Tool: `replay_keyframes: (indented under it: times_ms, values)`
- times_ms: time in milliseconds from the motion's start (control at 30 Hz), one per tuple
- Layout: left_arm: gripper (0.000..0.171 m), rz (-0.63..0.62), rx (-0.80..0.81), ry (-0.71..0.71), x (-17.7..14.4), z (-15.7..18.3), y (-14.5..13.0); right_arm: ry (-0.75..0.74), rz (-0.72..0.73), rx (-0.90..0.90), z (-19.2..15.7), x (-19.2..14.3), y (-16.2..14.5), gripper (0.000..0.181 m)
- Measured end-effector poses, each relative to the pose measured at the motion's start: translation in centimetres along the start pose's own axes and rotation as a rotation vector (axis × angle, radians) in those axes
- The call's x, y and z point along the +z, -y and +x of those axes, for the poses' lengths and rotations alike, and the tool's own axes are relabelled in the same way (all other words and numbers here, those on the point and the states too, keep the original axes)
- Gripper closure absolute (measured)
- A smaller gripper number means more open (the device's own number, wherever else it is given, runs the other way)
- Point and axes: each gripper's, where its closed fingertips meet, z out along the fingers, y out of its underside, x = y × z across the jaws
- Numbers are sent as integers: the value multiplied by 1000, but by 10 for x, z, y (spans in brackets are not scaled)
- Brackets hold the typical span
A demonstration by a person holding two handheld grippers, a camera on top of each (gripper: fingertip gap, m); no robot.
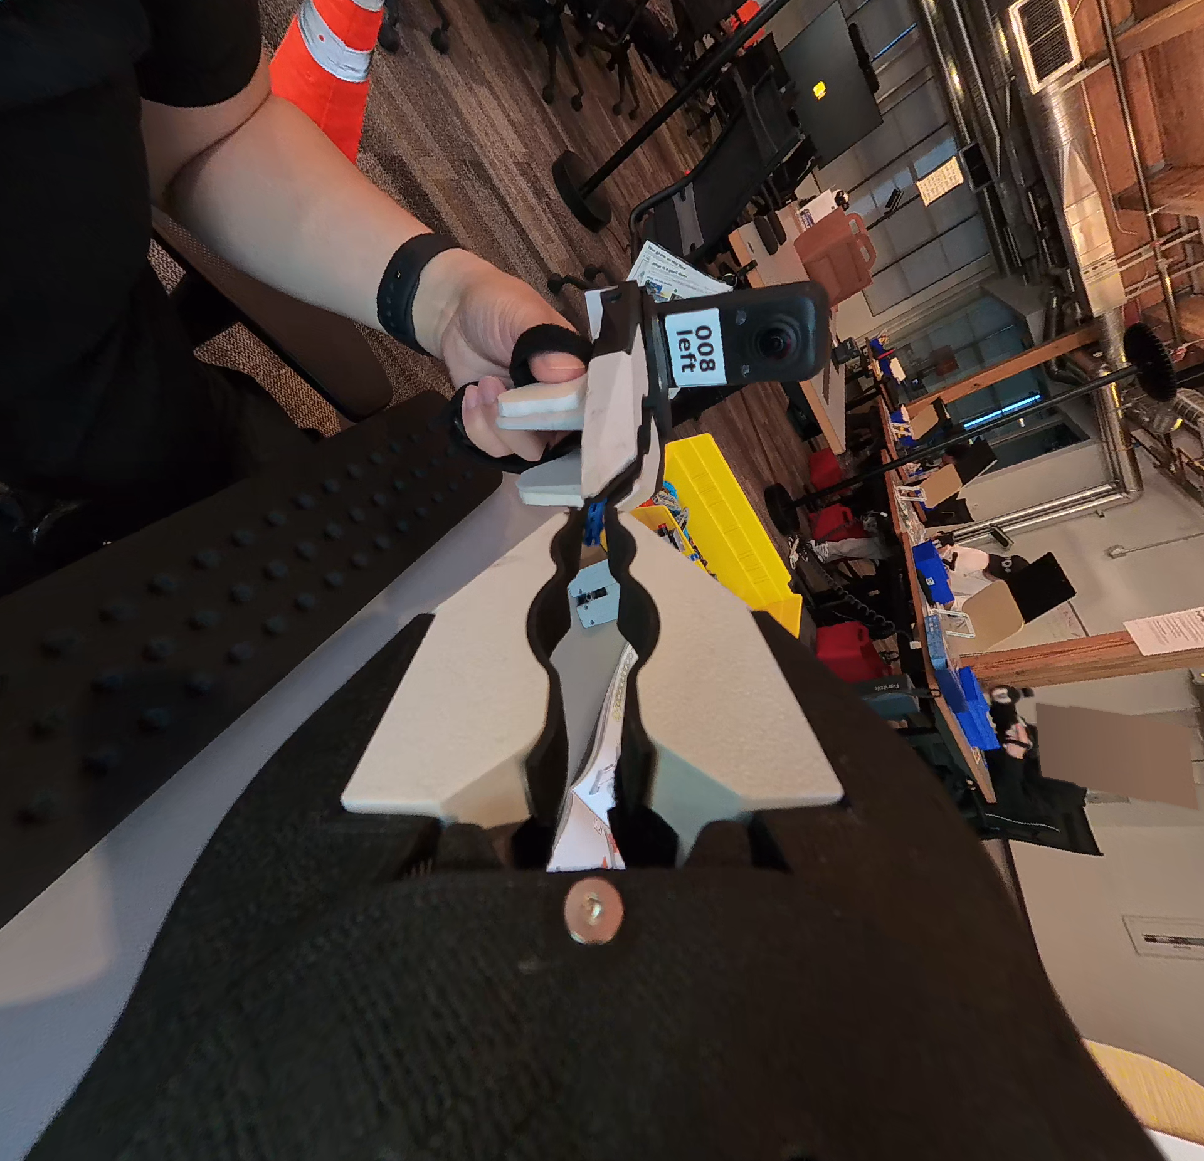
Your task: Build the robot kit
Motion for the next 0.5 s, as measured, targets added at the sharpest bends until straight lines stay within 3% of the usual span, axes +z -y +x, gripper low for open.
replay_keyframes:
  times_ms: [500]
  values:
    - [169,-9,-6,1,1,-1,-2,0,-11,-17,0,1,-1,176]
